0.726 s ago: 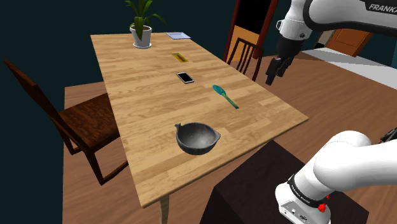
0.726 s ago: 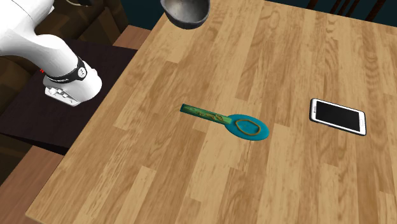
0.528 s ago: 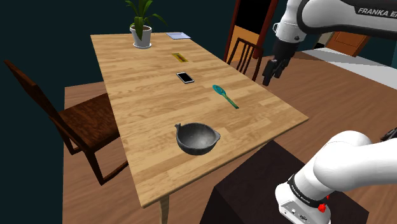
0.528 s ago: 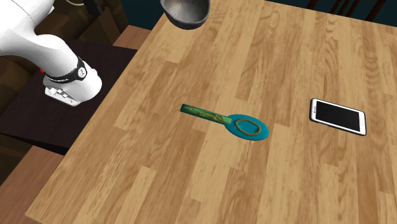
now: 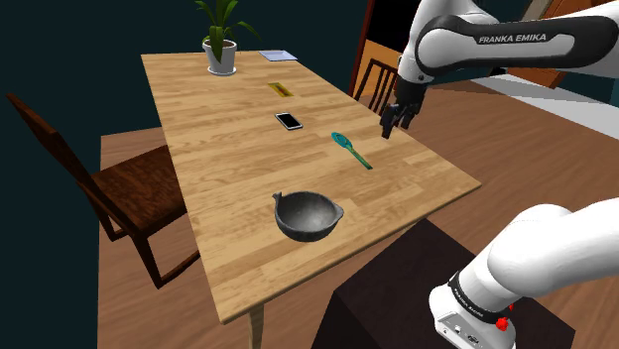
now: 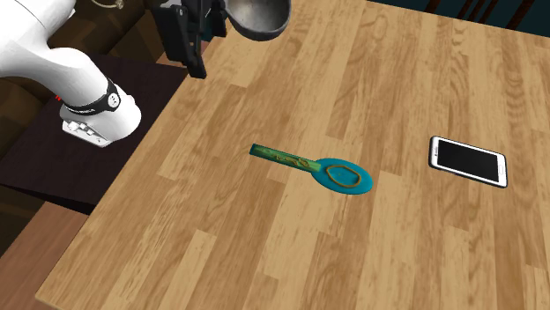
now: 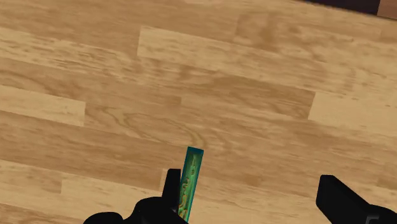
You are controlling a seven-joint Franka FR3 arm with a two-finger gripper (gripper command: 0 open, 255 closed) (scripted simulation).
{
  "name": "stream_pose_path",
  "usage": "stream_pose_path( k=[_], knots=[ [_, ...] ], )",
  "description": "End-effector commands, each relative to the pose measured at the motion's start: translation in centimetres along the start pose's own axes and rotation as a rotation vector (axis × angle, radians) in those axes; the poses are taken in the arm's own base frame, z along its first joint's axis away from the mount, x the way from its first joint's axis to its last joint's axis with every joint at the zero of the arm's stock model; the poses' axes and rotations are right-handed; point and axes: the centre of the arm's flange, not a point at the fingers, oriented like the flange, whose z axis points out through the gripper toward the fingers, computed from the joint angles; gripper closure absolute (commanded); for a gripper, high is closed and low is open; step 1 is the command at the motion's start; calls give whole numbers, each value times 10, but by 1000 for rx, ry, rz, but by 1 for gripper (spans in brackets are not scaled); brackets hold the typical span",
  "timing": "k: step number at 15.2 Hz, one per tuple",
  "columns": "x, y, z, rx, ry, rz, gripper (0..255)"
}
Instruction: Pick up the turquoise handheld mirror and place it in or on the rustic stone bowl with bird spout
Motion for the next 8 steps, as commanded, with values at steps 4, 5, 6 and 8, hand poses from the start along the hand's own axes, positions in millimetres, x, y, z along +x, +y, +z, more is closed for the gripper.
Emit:
stream_pose_path(
  k=[4,5,6,8],
  knots=[
    [50,13,46,9,5,44,0],
    [60,16,55,11,6,53,0],
    [69,19,64,13,7,61,0],
    [88,25,81,17,9,79,0]
  ],
)
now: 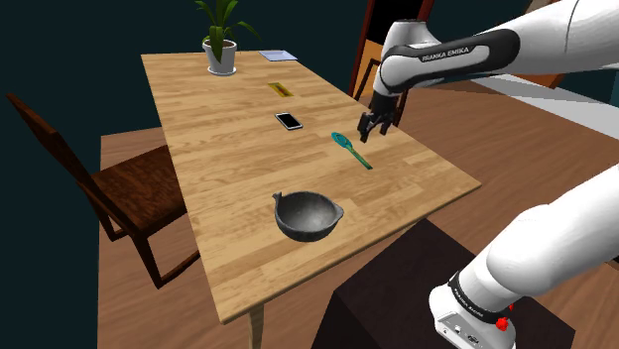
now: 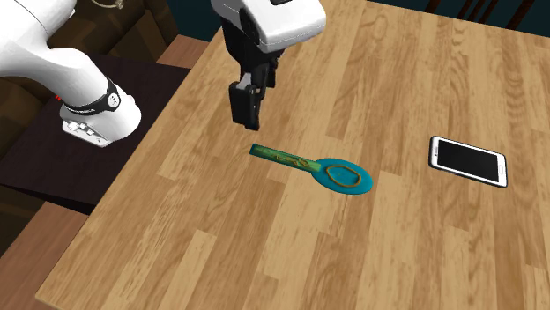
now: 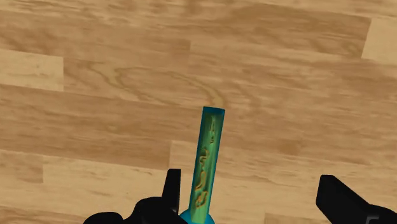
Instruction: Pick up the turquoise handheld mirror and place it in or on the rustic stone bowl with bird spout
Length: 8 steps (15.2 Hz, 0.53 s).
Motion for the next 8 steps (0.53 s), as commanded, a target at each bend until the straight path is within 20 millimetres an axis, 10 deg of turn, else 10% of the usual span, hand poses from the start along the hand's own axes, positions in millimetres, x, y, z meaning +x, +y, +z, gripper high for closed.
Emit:
stream_pose_path(
  k=[1,8],
  knots=[
    [21,5,19,4,3,18,0],
    [87,24,80,17,9,79,0]
  ],
)
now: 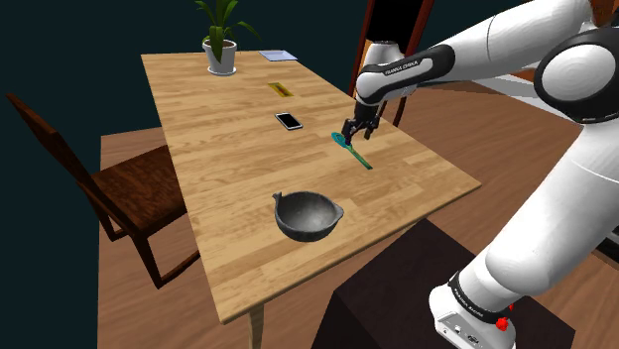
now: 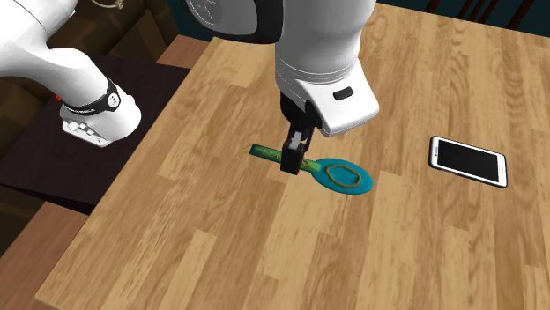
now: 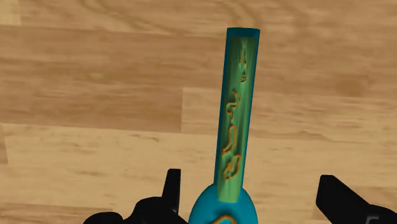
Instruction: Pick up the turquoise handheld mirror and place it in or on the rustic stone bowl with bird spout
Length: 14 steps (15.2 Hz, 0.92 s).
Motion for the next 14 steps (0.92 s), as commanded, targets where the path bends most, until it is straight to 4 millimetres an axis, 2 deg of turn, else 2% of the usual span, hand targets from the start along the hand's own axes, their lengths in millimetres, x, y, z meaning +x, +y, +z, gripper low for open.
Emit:
stream_pose_path(
  k=[1,8,14],
  knots=[
    [15,3,14,3,2,13,0],
    [16,3,54,3,2,13,0],
    [16,3,54,3,2,13,0]
  ],
)
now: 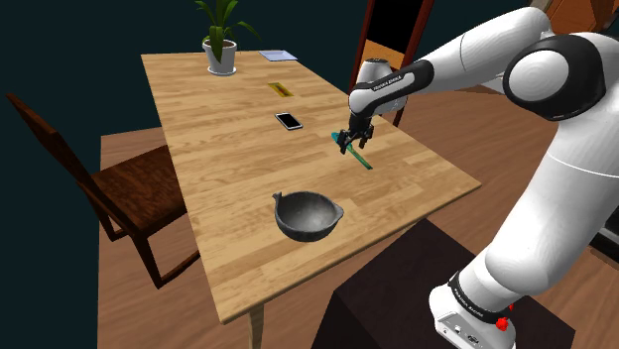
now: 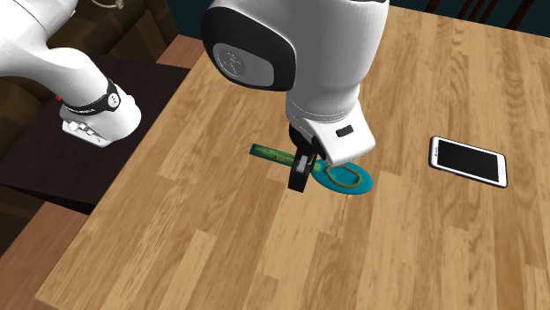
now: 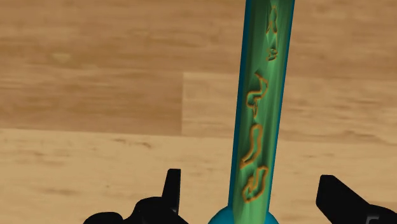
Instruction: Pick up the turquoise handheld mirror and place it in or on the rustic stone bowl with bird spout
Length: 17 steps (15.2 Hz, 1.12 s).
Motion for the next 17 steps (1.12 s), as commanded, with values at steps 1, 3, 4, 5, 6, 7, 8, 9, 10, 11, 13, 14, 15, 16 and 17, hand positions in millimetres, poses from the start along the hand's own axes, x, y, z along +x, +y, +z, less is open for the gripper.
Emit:
stream_pose_path(
  k=[1,3,4,5,6,7,8,9,10,11,13,14,15,16,17],
  knots=[
    [0,0,0,0,0,0,0],
    [0,0,0,0,0,0,255],
    [0,0,0,0,0,0,255],
    [0,0,0,0,0,0,255],
    [0,0,0,0,0,0,255],
    [-1,-1,0,0,0,0,255],
    [-1,-1,1,0,0,0,255],
    [-1,-1,0,0,0,0,255],
    [-1,-1,0,0,0,0,255],
    [-2,-1,0,0,0,0,255],
    [0,0,-5,0,0,0,255],
    [0,0,-11,0,0,0,255],
    [0,0,-16,0,0,0,255],
    [1,1,-21,0,0,0,255],
    [1,1,-26,0,0,0,255]
  ],
)
